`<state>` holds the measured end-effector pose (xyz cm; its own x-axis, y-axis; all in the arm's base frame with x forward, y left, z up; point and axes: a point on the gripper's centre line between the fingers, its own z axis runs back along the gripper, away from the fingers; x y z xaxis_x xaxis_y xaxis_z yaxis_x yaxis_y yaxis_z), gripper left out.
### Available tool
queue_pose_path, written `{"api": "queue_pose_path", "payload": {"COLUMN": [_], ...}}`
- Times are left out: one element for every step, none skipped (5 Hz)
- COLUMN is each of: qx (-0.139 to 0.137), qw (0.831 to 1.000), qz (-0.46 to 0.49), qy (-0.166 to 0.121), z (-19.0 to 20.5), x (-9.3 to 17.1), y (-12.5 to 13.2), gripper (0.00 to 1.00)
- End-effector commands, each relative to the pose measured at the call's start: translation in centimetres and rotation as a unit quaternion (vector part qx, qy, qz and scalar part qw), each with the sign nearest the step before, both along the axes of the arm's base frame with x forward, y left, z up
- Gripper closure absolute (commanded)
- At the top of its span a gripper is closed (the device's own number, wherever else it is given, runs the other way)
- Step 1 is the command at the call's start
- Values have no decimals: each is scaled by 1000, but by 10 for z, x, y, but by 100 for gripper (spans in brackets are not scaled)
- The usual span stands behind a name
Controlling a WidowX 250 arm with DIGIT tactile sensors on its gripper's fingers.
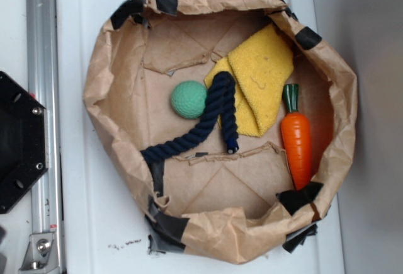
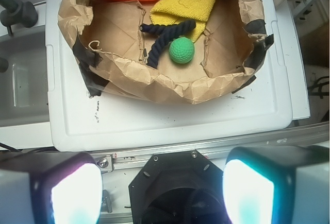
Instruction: Grab the blue rope.
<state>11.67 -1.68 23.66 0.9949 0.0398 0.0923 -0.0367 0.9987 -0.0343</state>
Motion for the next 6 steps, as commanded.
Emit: {"api": "queue_pose_path", "payload": {"qx": [0, 27, -4, -16, -53, -61], "qw": [1000, 991, 982, 965, 971, 968], "qz": [0, 125, 188, 252, 225, 238], "qy": [0, -25, -18, -72, -62, -40], "z": [0, -16, -50, -94, -144, -170], "x": [0, 47, 94, 124, 142, 155], "y": [0, 5, 3, -1, -6, -12], "gripper": [0, 0, 0, 0, 0, 0]}}
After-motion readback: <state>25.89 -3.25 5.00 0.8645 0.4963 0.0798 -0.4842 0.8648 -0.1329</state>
